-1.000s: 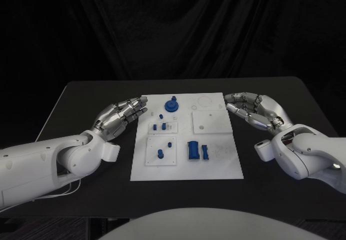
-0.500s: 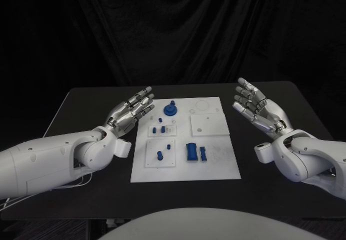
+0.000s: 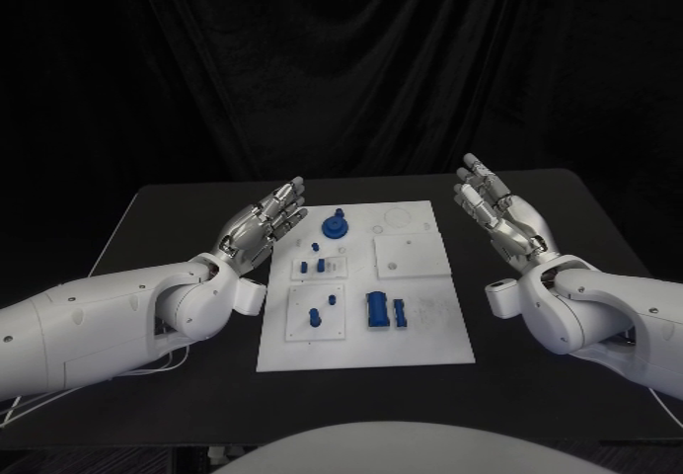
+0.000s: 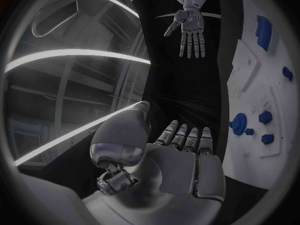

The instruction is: Assemble the parts on the task board

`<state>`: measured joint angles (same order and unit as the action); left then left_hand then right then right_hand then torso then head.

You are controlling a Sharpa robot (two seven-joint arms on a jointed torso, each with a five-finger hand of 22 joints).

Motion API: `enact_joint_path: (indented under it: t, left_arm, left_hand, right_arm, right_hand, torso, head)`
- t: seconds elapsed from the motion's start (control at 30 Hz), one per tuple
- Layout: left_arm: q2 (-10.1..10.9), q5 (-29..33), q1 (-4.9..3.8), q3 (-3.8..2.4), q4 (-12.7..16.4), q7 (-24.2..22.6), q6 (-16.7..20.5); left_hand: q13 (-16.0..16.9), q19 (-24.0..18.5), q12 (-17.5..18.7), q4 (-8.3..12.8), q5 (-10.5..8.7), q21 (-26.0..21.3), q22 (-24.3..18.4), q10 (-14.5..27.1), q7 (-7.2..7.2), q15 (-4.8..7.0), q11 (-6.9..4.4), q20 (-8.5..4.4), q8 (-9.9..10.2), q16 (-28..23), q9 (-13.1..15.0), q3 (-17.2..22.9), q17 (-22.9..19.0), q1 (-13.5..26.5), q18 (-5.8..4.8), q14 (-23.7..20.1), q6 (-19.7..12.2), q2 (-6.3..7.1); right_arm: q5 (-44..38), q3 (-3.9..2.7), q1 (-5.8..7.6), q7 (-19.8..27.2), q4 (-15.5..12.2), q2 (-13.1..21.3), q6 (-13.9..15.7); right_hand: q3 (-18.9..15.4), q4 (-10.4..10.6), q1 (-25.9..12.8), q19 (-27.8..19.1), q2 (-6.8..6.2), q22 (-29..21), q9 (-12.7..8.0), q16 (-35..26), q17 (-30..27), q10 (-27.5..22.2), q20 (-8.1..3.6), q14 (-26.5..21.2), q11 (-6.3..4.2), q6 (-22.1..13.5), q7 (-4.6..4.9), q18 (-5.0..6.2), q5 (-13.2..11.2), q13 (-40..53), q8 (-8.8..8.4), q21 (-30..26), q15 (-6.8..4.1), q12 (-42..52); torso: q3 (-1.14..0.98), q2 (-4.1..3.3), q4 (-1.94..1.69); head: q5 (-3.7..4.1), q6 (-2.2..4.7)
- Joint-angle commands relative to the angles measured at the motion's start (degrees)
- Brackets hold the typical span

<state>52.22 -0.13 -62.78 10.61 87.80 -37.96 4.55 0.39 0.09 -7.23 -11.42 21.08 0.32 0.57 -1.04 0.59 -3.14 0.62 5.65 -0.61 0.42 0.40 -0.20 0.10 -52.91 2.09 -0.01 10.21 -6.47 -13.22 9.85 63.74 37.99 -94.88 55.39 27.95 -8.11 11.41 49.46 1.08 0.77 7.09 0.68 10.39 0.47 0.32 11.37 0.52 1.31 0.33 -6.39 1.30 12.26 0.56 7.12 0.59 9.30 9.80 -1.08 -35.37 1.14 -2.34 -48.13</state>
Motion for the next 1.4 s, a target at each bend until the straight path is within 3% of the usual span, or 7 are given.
enact_joint_path:
  t: [0.03, 0.1, 0.13, 0.33, 0.57, 0.6, 1.4]
  left_arm:
    - [-0.8, 0.0, 0.29, -0.86, 0.4, 1.0, 6.2]
    - [-1.5, 0.0, 0.55, -1.96, 0.6, 1.8, 10.0]
    - [-1.9, 0.0, 0.67, -2.46, 0.7, 2.2, 11.7]
    - [-4.2, 0.1, 1.48, -5.87, 1.3, 4.7, 23.3]
    - [-6.4, 0.1, 2.23, -8.98, 1.9, 7.0, 34.0]
    - [-6.7, 0.1, 2.34, -9.45, 1.9, 7.3, 35.6]
    - [-7.5, 0.1, 2.62, -10.61, 2.1, 8.2, 39.6]
  left_hand:
    - [-0.4, -0.1, 2.3, 3.6, -6.72, -0.3, -0.6, 1.0, -0.59, 3.14, -0.62, -5.65, 0.6, -0.4, -0.4, 0.2, -0.1, 16.9, -2.09, 0.0, -3.2, 2.06]
    - [-0.4, -0.1, 2.8, 4.4, -8.08, -0.3, -0.6, 1.0, -0.59, 3.14, -0.62, -5.65, 0.6, -0.4, -0.4, 0.2, -0.1, 20.3, -2.09, 0.0, -3.9, 6.47]
    - [-0.4, -0.1, 2.9, 4.7, -8.62, -0.3, -0.6, 1.0, -0.59, 3.14, -0.62, -5.65, 0.6, -0.4, -0.4, 0.2, -0.1, 21.6, -2.09, 0.0, -4.1, 6.47]
    - [-0.4, -0.1, 7.2, 6.2, -11.42, -0.3, -0.6, 1.0, -0.59, 3.14, -0.62, -5.65, 0.6, -0.4, -0.4, 0.2, -0.1, 28.7, -2.09, 0.0, -5.4, 6.47]
    - [-0.4, -0.1, 7.2, 7.3, -13.66, -0.3, -0.6, 1.0, -0.59, 3.14, -0.62, -5.65, 0.6, -0.4, -0.4, 0.2, -0.1, 34.3, -2.09, 0.0, -10.2, 6.47]
    - [-0.4, -0.1, 7.2, 11.4, -14.15, -0.3, -0.6, 1.0, -0.59, 3.14, -0.62, -5.65, 0.6, -0.4, -0.4, 0.2, -0.1, 35.5, -2.09, 0.0, -10.2, 6.47]
    - [-0.4, -0.1, 7.2, 11.4, -21.08, -0.3, -0.6, 1.0, -0.59, 3.14, -0.62, -5.65, 0.6, -0.4, -0.4, 0.2, -0.1, 46.3, -2.09, 0.0, -10.2, 6.47]
  right_arm:
    - [5.2, -2.12, -0.93, -3.4, 1.2, -2.6, 6.6]
    - [8.0, -4.81, -1.85, -5.1, 2.5, -5.4, 9.9]
    - [8.9, -5.71, -2.16, -5.6, 3.0, -6.3, 11.0]
    - [12.8, -9.43, -3.43, -7.9, 4.7, -10.3, 15.6]
    - [13.2, -9.85, -3.58, -8.2, 4.9, -10.7, 16.2]
    - [13.2, -9.85, -3.58, -8.2, 4.9, -10.7, 16.2]
    - [13.2, -9.85, -3.58, -8.2, 4.9, -10.7, 16.2]
  right_hand:
    - [2.6, -3.6, -15.8, -1.1, -0.77, -2.3, -0.7, -3.3, -0.5, -0.3, -3.62, -0.5, -1.31, -0.3, 2.04, -1.30, -3.9, -0.6, -2.29, -0.6, -2.99, -3.1]
    - [3.2, -4.3, -19.0, -1.1, -0.77, -2.7, -0.7, -4.0, -0.5, -0.3, -4.33, -0.5, -1.31, -0.3, 2.36, -1.30, -4.7, -0.6, -2.74, -0.6, -3.53, -3.8]
    - [3.3, -4.6, -20.2, -1.1, -0.77, -2.9, -0.7, -4.2, -0.5, -0.3, -4.66, -0.5, -1.31, -0.3, 6.39, -1.30, -5.0, -0.6, -2.93, -0.6, -3.78, -4.0]
    - [8.1, -6.2, -26.8, -1.1, -0.77, -7.1, -0.7, -5.6, -0.5, -0.3, -6.02, -0.5, -1.31, -0.3, 6.39, -1.30, -6.6, -0.6, -7.12, -0.6, -4.92, -5.3]
    - [8.1, -11.4, -32.1, -1.1, -0.77, -7.1, -0.7, -10.4, -0.5, -0.3, -7.11, -0.5, -1.31, -0.3, 6.39, -1.30, -8.0, -0.6, -7.12, -0.6, -9.30, -9.8]
    - [8.1, -11.4, -33.2, -1.1, -0.77, -7.1, -0.7, -10.4, -0.5, -0.3, -11.37, -0.5, -1.31, -0.3, 6.39, -1.30, -12.3, -0.6, -7.12, -0.6, -9.30, -9.8]
    - [8.1, -11.4, -44.3, -1.1, -0.77, -7.1, -0.7, -10.4, -0.5, -0.3, -11.37, -0.5, -1.31, -0.3, 6.39, -1.30, -12.3, -0.6, -7.12, -0.6, -9.30, -9.8]
  torso:
    - [0.22, 0.82, -0.23]
    - [0.36, 1.37, -0.38]
    - [0.43, 1.62, -0.45]
    - [0.81, 3.14, -0.86]
    - [1.04, 4.04, -1.10]
    - [1.06, 4.13, -1.12]
    - [1.08, 4.19, -1.14]
  head:
    - [0.39, 2.21]
    - [0.71, 4.10]
    - [0.85, 4.94]
    - [1.73, 10.16]
    - [2.25, 13.25]
    - [2.31, 13.55]
    - [2.34, 13.75]
